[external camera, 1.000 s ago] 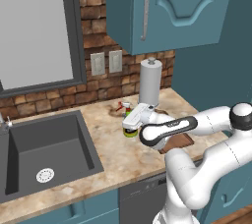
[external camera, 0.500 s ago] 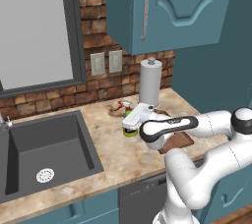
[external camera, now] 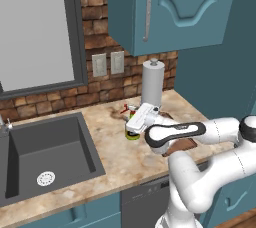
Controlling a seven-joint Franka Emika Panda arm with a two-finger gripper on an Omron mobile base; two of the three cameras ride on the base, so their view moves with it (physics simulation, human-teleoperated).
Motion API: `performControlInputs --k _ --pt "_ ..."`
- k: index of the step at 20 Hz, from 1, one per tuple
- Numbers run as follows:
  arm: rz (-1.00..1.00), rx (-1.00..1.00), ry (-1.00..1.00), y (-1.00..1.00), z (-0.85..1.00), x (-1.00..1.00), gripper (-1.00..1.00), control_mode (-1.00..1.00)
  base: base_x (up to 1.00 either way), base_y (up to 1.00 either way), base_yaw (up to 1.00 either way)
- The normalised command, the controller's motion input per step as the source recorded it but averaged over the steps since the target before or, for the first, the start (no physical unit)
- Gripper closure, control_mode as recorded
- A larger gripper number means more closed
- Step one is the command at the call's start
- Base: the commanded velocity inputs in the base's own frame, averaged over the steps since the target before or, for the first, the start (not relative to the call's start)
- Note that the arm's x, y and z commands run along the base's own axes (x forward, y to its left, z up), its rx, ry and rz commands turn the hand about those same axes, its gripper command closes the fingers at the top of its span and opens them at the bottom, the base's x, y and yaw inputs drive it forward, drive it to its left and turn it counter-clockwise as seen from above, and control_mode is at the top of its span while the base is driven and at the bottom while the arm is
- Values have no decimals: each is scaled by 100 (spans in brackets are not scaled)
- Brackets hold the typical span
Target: Grab the spray bottle from the cabinet, then place it next to the cutting board for sanitizing. Then grab the dish brush from the countertop next to the sink and place it next to the cutting board.
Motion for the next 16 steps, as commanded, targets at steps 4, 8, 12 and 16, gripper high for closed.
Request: performControlInputs --k 4,8,12,16 --pt "-2 3 -1 -14 4 -12 -100 -100 0 0 0" --pt "-2 1 0 -18 0 -11 -100 -100 0 0 0" --pt "-4 0 0 -30 -10 -6 -100 -100 0 0 0" --pt "-6 2 0 -25 2 -34 -100 -100 0 0 0"
